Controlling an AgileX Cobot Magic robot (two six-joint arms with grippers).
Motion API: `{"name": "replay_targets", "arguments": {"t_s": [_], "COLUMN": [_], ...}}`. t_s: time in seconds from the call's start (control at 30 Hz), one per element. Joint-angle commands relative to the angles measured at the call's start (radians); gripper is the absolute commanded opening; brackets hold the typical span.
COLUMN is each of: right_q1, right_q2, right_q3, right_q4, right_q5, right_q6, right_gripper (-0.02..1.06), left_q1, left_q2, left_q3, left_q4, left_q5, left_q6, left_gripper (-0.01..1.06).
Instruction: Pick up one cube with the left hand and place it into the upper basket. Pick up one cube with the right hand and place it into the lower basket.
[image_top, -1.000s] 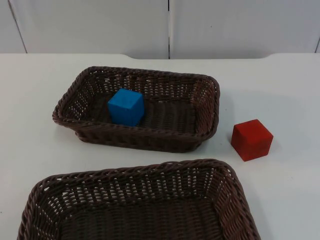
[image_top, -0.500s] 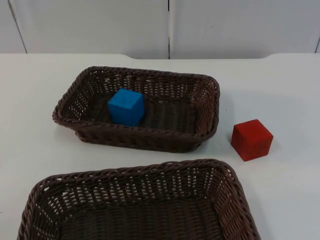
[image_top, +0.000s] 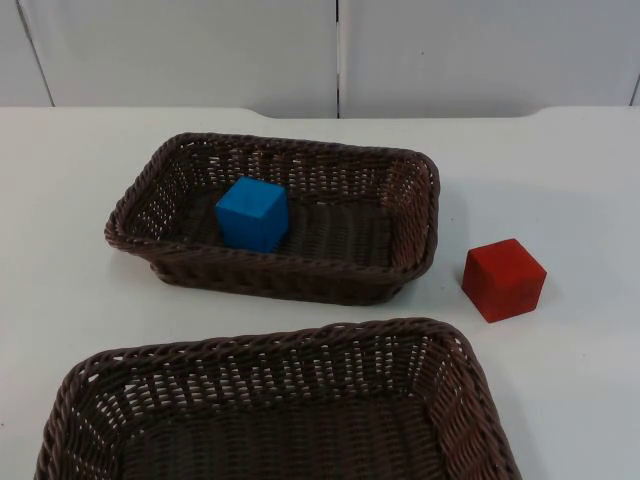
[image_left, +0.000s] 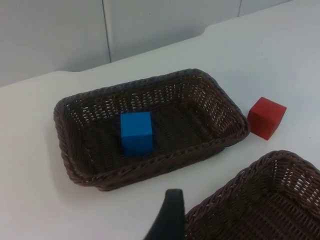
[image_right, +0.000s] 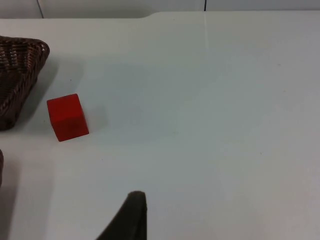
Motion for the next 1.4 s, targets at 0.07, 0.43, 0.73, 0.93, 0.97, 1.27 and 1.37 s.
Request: {"name": "replay_targets", "arguments": {"t_s": [0.07, 0.43, 0.73, 0.93, 0.97, 1.27, 1.37], "right_q1": [-0.001, -0.001, -0.001, -0.001, -0.001, -0.001, -0.001], "right_q2": [-0.004, 0.026, 0.266, 0.466, 0.508, 0.791, 0.872], "right_q3": [0.002, -0.053, -0.159, -0.207, -0.213, -0.269, -0.301], "right_q4": [0.004, 0.004, 0.004, 0.010, 0.010, 0.019, 0.023], "right_q5": [-0.007, -0.036, -0.086, -0.119, -0.124, -0.233, -0.234], "right_q6": [0.000, 0.000, -0.013, -0.023, -0.023, -0.023, -0.023], "right_gripper": [1.05, 1.05, 1.05, 1.05, 1.05, 1.05, 1.05], "left_q1": [-0.007, -0.007, -0.007, -0.007, -0.007, -0.007, -0.007], "left_q2": [-0.004, -0.004, -0.004, -0.004, -0.004, -0.004, -0.004], "left_q3": [0.002, 0.002, 0.002, 0.002, 0.002, 0.002, 0.002], "left_q4": [0.003, 0.001, -0.001, -0.001, -0.001, -0.001, -0.001], "left_q5": [-0.011, -0.011, -0.008, -0.008, -0.008, -0.008, -0.008], "left_q6": [-0.007, -0.010, -0.010, -0.010, -0.010, -0.010, -0.010], "left_gripper": [0.77, 0.77, 0.77, 0.77, 0.77, 0.77, 0.77]}}
